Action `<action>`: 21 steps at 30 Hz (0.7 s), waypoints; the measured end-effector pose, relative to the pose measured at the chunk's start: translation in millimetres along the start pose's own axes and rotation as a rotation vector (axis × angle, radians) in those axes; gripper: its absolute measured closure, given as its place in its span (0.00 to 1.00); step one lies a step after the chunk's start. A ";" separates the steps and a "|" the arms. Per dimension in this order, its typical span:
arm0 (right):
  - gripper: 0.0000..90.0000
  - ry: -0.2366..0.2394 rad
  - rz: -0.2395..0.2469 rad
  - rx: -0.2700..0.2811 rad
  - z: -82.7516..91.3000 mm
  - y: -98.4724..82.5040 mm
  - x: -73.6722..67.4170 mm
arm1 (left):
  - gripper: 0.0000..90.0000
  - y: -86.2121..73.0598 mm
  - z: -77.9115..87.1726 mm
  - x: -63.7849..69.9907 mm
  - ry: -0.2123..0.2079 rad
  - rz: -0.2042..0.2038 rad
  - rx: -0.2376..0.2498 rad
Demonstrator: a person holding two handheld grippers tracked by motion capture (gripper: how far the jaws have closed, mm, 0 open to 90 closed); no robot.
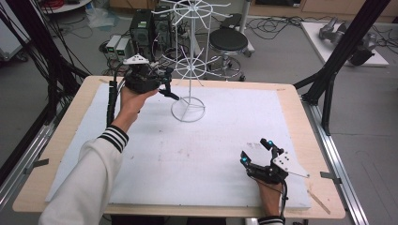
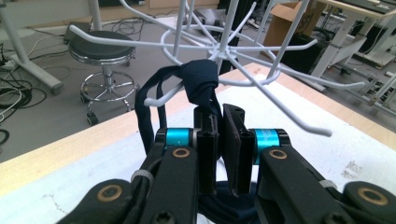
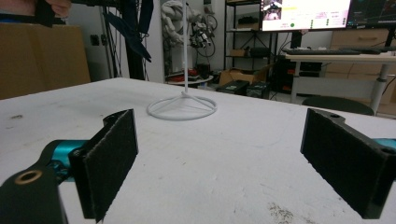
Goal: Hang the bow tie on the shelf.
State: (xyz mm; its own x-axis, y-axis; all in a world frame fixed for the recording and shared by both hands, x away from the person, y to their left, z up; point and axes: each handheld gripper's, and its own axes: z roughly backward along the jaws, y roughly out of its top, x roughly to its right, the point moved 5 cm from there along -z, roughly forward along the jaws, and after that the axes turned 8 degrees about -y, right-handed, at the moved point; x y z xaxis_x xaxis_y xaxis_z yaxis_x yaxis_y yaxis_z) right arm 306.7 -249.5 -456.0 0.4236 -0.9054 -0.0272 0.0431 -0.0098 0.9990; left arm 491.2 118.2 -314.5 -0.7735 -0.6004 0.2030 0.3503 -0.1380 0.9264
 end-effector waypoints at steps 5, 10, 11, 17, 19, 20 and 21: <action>0.11 -0.001 -0.002 0.001 -0.1 0.0 -0.1 | 0.93 -1.7 -0.2 -0.6 -0.002 -0.002 -0.004; 0.11 0.000 -0.002 0.000 0.0 0.0 0.1 | 0.93 -3.7 0.5 -1.4 -0.002 0.000 -0.010; 0.11 0.000 -0.002 0.000 0.0 0.0 0.1 | 0.93 -3.9 0.7 -1.6 -0.002 -0.001 -0.011; 0.11 0.003 -0.010 0.001 -0.1 0.0 0.0 | 0.89 -5.5 1.2 0.0 -0.016 -0.006 -0.012; 0.11 0.006 -0.007 -0.005 0.0 -0.2 -0.2 | 0.80 -8.5 1.4 0.7 -0.018 -0.021 -0.014; 0.11 0.008 -0.008 -0.007 0.0 -0.2 -0.4 | 0.71 -10.1 1.9 0.2 -0.010 -0.019 -0.008; 0.11 0.008 -0.010 -0.008 0.0 -0.4 -0.6 | 0.60 -11.4 2.4 -0.6 -0.006 -0.014 -0.001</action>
State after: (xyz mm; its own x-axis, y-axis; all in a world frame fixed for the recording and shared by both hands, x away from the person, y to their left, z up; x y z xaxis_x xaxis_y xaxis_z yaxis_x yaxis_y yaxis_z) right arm 306.4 -248.9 -456.4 0.4302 -0.9020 -0.0372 0.0548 -0.0150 0.9984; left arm 486.3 122.0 -324.5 -0.7814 -0.5937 0.1924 0.3404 -0.1469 0.9287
